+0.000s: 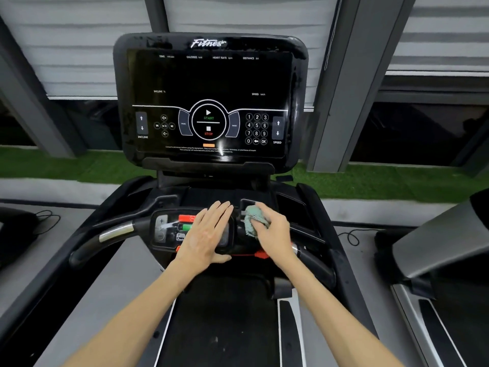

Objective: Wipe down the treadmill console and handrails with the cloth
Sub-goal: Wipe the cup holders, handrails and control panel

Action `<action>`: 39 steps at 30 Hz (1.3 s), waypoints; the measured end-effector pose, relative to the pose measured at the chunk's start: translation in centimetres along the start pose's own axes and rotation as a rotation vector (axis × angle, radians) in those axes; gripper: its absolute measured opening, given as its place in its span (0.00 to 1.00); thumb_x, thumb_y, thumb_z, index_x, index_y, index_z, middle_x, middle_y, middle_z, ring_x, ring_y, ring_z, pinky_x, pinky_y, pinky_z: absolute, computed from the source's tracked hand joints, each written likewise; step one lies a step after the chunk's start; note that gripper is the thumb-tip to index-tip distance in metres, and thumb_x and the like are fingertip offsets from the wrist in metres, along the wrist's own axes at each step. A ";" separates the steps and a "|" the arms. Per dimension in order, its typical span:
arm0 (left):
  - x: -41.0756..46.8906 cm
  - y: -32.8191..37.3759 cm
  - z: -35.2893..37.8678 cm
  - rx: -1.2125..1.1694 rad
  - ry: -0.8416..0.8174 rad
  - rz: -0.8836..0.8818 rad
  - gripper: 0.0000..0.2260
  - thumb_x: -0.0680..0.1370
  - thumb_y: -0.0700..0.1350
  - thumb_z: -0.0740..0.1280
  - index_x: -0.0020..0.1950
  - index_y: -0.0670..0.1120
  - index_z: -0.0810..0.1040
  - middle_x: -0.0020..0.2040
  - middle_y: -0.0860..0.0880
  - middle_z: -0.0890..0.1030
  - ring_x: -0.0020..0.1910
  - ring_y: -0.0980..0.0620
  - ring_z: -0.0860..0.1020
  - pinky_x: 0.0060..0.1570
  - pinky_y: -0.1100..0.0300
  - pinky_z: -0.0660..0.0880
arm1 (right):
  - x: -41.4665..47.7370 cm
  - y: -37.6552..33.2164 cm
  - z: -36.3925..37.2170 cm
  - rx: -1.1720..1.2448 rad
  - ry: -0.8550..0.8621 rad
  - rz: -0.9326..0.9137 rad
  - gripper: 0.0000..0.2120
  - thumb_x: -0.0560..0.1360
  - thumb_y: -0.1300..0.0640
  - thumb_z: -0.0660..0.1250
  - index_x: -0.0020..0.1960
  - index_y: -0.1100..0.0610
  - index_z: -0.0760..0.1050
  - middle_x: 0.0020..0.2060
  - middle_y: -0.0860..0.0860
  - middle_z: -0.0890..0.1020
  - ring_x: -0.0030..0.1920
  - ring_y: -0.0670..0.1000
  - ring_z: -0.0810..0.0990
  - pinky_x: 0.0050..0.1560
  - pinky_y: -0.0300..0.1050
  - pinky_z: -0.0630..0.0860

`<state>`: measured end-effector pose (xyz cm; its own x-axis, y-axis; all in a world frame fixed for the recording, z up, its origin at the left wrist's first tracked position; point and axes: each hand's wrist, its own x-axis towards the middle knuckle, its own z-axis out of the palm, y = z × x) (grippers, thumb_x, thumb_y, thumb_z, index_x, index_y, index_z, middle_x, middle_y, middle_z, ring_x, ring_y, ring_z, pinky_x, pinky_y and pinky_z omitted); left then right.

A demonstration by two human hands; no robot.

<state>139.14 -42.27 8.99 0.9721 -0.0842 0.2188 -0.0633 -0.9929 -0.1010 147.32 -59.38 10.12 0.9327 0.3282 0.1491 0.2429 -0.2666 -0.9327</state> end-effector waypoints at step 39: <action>-6.3 -13.5 0.4 -0.200 0.066 -0.007 0.54 0.57 0.60 0.81 0.74 0.36 0.64 0.71 0.40 0.71 0.70 0.43 0.70 0.69 0.51 0.62 | -6.9 1.6 7.7 -0.958 -0.124 -0.506 0.40 0.58 0.78 0.69 0.69 0.64 0.69 0.67 0.58 0.73 0.71 0.55 0.65 0.73 0.48 0.58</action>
<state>133.93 -28.32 8.59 0.9562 -0.0757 0.2826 -0.1063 -0.9899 0.0943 139.23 -55.09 5.05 0.6461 0.6735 0.3590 0.7479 -0.6525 -0.1218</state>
